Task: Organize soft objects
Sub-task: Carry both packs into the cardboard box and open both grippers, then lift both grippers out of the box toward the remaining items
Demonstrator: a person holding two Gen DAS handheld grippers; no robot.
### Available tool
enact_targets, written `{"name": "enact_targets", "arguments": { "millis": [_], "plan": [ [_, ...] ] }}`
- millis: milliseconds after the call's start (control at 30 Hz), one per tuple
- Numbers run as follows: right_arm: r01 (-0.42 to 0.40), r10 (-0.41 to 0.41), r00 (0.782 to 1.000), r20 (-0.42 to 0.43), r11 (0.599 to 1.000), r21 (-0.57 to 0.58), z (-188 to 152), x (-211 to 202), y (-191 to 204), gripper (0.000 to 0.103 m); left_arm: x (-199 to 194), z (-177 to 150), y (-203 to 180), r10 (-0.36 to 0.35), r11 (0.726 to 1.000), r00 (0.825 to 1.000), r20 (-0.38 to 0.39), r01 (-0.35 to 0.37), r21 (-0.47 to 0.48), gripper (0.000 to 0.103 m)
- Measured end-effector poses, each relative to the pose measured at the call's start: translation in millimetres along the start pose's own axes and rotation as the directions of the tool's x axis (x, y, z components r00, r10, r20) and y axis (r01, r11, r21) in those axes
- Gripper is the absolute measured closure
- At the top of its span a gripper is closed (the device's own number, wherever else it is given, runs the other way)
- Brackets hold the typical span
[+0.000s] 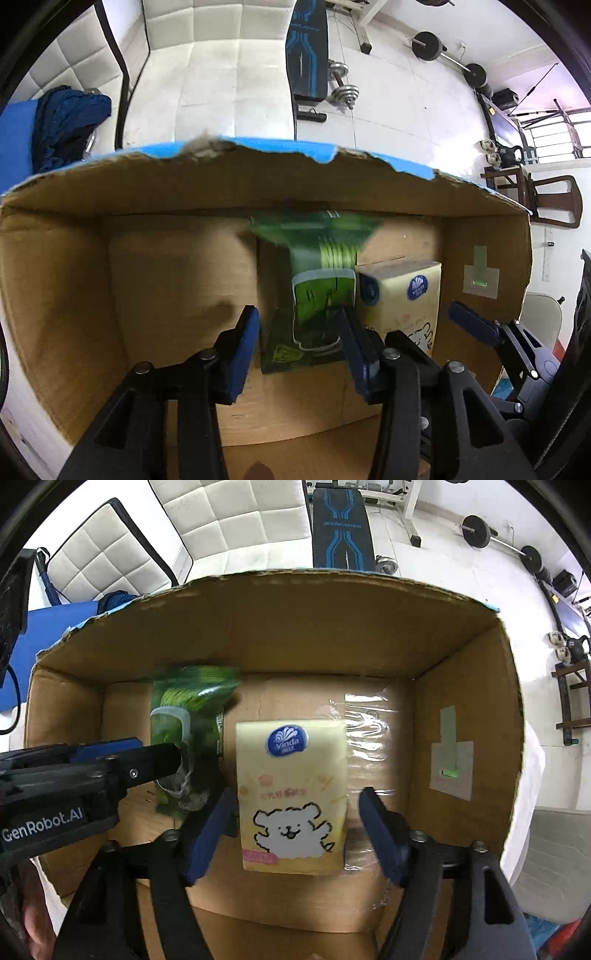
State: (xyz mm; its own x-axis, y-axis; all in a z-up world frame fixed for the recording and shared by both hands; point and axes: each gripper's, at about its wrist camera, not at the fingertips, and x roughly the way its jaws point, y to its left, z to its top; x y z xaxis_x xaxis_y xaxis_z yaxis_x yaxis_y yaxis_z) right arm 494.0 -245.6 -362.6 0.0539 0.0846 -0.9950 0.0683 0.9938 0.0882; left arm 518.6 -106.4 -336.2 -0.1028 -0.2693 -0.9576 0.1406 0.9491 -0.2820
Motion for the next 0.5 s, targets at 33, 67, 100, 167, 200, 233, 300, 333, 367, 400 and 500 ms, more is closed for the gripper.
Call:
{"name": "enact_targets", "arguments": {
  "millis": [33, 67, 100, 167, 200, 233, 300, 333, 367, 400, 500],
  "plan": [
    [0.000, 0.000, 1.000, -0.001, 1.000, -0.001, -0.8, -1.1, -0.3, 0.027, -2.5, -1.7, -0.5, 0.004, 1.000, 1.000, 0.006, -0.004, 0.002, 0.059],
    [0.001, -0.001, 1.000, -0.001, 1.000, 0.000, -2.4, -3.0, -0.4, 0.027, -6.2, -4.6, -1.5, 0.008, 1.000, 1.000, 0.015, -0.008, 0.004, 0.057],
    [0.011, -0.011, 1.000, 0.000, 1.000, 0.004, -3.8, -4.7, -1.8, 0.027, -11.0, -9.0, -2.1, 0.016, 1.000, 1.000, 0.027, -0.016, 0.007, 0.055],
    [0.026, -0.026, 1.000, 0.006, 1.000, 0.005, -8.7, -12.3, -1.0, 0.027, -20.5, -18.4, -0.2, 0.020, 1.000, 0.999, 0.049, -0.020, 0.005, 0.046],
    [0.028, -0.029, 1.000, 0.007, 1.000, 0.011, -11.6, -15.0, -2.4, 0.027, -24.5, -23.4, 2.0, 0.023, 1.000, 0.998, 0.062, -0.023, 0.002, 0.044],
    [0.031, -0.031, 0.999, 0.007, 0.999, 0.015, -15.9, -18.0, -1.3, 0.027, -25.4, -25.4, 5.6, 0.028, 1.000, 0.997, 0.070, -0.028, 0.001, 0.038],
    [0.034, -0.035, 0.999, 0.018, 0.999, 0.028, -24.1, -30.3, 0.8, 0.021, -36.9, -40.4, 7.7, 0.049, 0.999, 0.993, 0.105, -0.050, 0.007, 0.023],
    [0.038, -0.039, 0.999, 0.031, 0.999, 0.031, -28.7, -35.1, 1.6, 0.016, -40.1, -45.9, 11.6, 0.058, 0.998, 0.991, 0.122, -0.059, 0.007, 0.017],
    [0.043, -0.044, 0.998, 0.042, 0.999, 0.031, -32.5, -38.4, 2.8, 0.005, -41.3, -48.6, 16.7, 0.065, 0.998, 0.989, 0.134, -0.067, 0.007, 0.013],
    [0.052, -0.054, 0.997, 0.060, 0.998, 0.028, -38.6, -42.9, 3.9, 0.000, -47.1, -57.1, 18.4, 0.079, 0.997, 0.985, 0.153, -0.081, 0.006, 0.011],
    [0.063, -0.065, 0.994, 0.089, 0.998, 0.031, -53.6, -51.3, 7.5, 0.000, -61.0, -80.5, 22.1, 0.111, 0.993, 0.974, 0.199, -0.115, 0.014, 0.007]
  ]
}}
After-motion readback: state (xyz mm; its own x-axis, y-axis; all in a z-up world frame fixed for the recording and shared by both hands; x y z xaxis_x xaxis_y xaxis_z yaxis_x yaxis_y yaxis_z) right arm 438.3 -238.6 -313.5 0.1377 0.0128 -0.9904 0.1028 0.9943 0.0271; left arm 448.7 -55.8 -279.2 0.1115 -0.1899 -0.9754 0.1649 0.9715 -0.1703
